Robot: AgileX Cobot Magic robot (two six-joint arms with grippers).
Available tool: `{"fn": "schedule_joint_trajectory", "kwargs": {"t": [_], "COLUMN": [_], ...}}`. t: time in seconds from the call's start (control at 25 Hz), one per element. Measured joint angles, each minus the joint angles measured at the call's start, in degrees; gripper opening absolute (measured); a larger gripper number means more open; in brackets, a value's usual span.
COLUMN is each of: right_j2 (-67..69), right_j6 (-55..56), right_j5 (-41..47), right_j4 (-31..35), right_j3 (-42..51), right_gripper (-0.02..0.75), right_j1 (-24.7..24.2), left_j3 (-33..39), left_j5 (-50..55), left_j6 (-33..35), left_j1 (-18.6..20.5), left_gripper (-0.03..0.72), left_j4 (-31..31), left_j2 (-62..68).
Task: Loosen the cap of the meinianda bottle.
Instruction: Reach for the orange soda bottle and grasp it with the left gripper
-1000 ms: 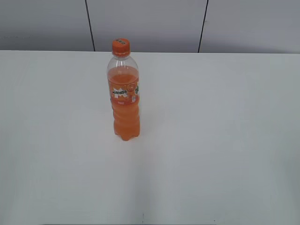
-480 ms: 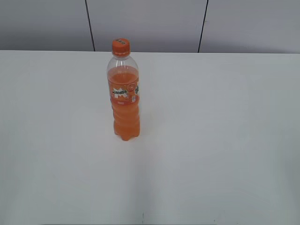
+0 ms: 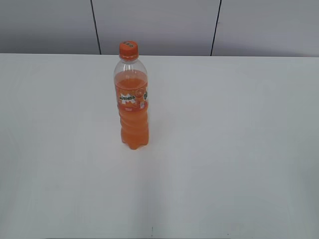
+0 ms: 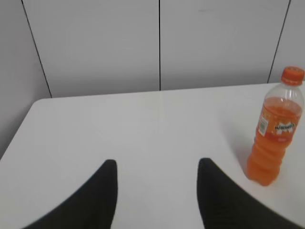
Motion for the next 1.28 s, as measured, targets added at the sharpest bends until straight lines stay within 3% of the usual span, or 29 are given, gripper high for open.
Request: {"fn": "schedule_joint_trajectory", "kwargs": {"t": [0.32, 0.8, 1.28], "right_j2": [0.0, 0.0, 0.0], "right_j6": [0.0, 0.0, 0.0], "right_j5": [0.0, 0.0, 0.0], "right_j4": [0.0, 0.0, 0.0], "right_j3": [0.0, 0.0, 0.0], "right_gripper": [0.532, 0.532, 0.532], "right_j1": [0.0, 0.0, 0.0], "left_j3": [0.0, 0.0, 0.0], "left_j5": [-14.6, -44.8, -53.3], "left_j6": [1.1, 1.2, 1.2], "left_j1": [0.0, 0.0, 0.0], "left_gripper": [0.417, 0.424, 0.41], "left_j4": [0.1, -0.1, -0.7], "left_j2": [12.6, 32.7, 40.6]}}
